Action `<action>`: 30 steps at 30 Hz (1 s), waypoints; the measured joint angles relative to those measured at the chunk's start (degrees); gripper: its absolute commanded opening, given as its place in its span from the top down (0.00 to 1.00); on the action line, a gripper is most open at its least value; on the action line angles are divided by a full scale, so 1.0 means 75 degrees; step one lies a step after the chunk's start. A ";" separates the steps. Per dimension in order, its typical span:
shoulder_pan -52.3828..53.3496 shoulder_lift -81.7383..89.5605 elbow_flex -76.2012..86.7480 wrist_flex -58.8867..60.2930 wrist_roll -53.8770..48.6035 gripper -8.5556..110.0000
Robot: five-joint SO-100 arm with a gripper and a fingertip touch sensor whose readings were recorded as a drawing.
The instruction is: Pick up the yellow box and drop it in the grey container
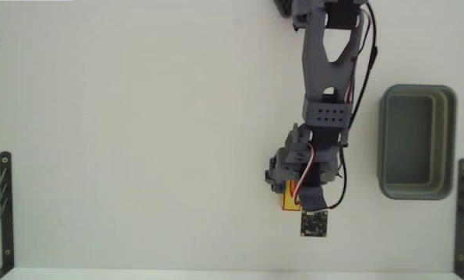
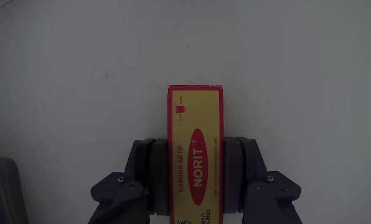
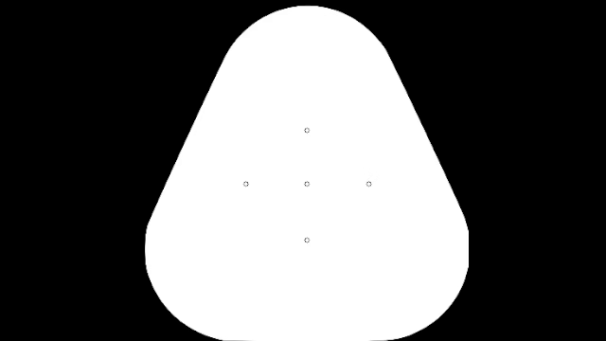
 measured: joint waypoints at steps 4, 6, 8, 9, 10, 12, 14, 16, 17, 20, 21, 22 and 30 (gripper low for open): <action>0.0000 0.0000 0.0000 0.0000 0.0000 0.56; 0.0012 0.0000 0.0000 0.0000 0.0000 0.56; 0.0012 0.0000 0.0000 0.0000 0.0000 0.56; 0.0012 0.0000 0.0000 0.0000 0.0000 0.57; 0.0012 0.0000 0.0000 0.0000 0.0000 0.57; 0.0012 0.0000 0.0000 0.0000 0.0000 0.57; 0.0012 0.0000 0.0000 0.0000 0.0000 0.58; 0.0012 0.0000 0.0000 0.0000 0.0000 0.58; 0.0012 0.0000 0.0000 0.0000 0.0000 0.58; 0.0012 0.0000 0.0000 0.0000 0.0000 0.59; 0.0012 0.0000 0.0000 0.0000 0.0000 0.59; 0.0012 0.0000 0.0000 0.0000 0.0000 0.59; 0.0012 0.0000 0.0000 0.0000 0.0000 0.61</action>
